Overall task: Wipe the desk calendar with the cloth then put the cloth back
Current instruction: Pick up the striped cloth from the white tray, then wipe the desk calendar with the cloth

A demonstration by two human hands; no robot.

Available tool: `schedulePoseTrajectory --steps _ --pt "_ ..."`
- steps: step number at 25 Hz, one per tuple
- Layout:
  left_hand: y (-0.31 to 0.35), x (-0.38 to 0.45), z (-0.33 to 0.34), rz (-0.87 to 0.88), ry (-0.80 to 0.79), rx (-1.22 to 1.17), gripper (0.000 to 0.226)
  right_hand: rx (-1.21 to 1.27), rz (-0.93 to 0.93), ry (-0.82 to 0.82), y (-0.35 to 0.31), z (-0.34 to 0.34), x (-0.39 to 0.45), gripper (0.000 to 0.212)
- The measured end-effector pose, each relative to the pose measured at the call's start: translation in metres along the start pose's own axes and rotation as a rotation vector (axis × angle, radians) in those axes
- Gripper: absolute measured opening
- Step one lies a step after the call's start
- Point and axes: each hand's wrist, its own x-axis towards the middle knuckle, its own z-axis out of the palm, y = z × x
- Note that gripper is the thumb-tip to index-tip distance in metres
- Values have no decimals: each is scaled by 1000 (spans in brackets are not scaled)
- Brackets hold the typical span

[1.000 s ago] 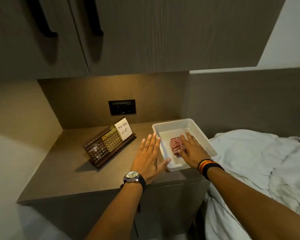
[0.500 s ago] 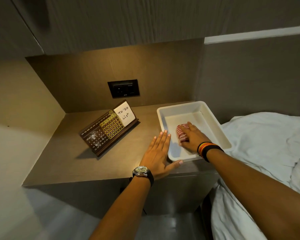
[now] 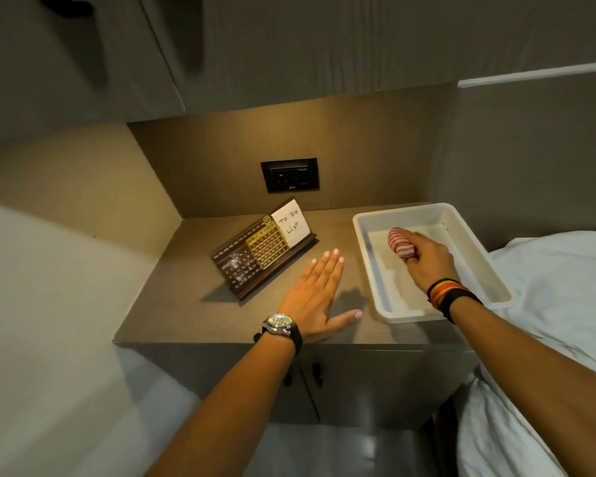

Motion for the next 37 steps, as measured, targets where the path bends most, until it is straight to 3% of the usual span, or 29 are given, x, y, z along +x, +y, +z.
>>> schedulePoseTrajectory --steps 6,12,16,20,27,34,37 --pt "-101 -45 -64 -49 37 151 108 321 -206 66 -106 52 -14 47" --pt "-198 -66 -99 -31 -12 272 127 468 -161 31 -182 145 -39 62" --pt "-243 -53 -105 33 -102 275 146 492 -131 50 -209 207 -53 53" --pt "-255 -32 -98 124 -174 152 158 431 -78 103 -214 249 -67 59" --pt "-255 -21 -87 175 -113 -20 152 319 -71 144 -227 258 -60 76" --pt "-255 -24 -82 194 -47 -34 138 126 -255 43 -202 264 -103 72" --pt "-252 -23 -82 176 -49 -15 144 200 -77 159 -201 251 -65 65"
